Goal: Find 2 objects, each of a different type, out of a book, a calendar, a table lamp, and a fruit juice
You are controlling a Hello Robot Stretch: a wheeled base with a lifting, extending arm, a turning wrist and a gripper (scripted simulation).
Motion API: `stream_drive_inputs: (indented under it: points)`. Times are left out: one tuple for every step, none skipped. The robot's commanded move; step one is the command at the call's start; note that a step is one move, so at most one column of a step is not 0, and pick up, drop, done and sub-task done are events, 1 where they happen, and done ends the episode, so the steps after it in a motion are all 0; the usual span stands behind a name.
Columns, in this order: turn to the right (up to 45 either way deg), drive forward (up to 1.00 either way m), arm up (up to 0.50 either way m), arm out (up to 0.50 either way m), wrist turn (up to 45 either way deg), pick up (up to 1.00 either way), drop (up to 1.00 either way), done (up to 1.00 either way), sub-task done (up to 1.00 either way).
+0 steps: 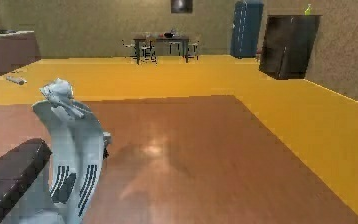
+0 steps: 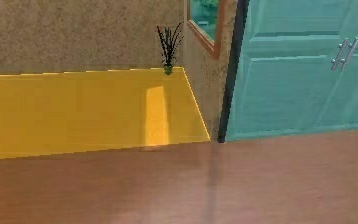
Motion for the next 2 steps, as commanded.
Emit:
stream_drive_inputs:
  points:
    - [0.0,0.9,0.0,0.0,0.0,0.0,0.0,0.0,0.0]
    - [0.0,1.0,0.0,0.0,0.0,0.0,0.0,0.0,0.0]
